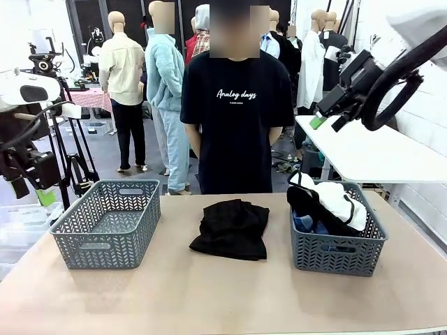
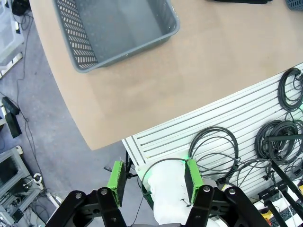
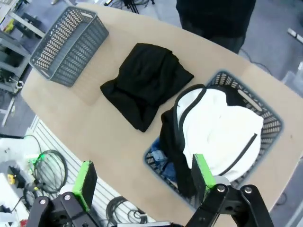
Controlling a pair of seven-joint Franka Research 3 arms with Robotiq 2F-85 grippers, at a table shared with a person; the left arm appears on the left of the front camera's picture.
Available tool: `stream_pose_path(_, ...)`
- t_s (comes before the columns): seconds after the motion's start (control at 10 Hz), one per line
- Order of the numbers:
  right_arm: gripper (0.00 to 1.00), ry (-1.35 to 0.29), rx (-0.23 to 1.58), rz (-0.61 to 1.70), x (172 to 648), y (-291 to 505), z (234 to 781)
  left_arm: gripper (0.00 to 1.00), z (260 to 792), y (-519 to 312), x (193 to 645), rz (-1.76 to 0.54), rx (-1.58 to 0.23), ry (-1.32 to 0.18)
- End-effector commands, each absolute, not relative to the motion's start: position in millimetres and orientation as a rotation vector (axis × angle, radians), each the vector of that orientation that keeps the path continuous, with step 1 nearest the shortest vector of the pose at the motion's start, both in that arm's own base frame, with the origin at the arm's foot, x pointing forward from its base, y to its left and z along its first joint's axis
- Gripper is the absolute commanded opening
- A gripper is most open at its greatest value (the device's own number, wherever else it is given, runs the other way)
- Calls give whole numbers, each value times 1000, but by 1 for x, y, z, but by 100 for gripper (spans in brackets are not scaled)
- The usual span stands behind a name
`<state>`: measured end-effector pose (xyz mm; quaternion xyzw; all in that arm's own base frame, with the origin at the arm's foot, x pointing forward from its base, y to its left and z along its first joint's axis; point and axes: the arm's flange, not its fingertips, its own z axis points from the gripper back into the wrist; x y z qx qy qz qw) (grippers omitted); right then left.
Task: Sort the tops and bottoms.
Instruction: Lift clothes from the center of the table with your right hand.
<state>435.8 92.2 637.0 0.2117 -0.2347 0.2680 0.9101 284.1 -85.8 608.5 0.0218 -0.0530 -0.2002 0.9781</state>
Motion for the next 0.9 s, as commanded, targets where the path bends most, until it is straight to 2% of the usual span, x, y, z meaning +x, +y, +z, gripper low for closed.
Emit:
stream_pose_path(0.0,100,-489,465,558,429,90,628,66,608,-84,282,-414,52,-108)
stream_pose_path(0.1,100,-484,437,553,436,92,637,66,608,-84,282,-414,52,-108)
stream_pose_path(0.2,100,-575,361,550,428,112,646,66,608,-84,282,-414,52,-108)
stream_pose_path(0.3,100,-599,281,584,442,138,653,66,608,-84,282,-414,52,-108)
stream_pose_path(0.5,100,-529,147,631,505,188,646,66,608,-84,282,-414,52,-108)
stream_pose_path(0.8,100,-433,169,651,592,239,589,66,608,-84,282,-414,52,-108)
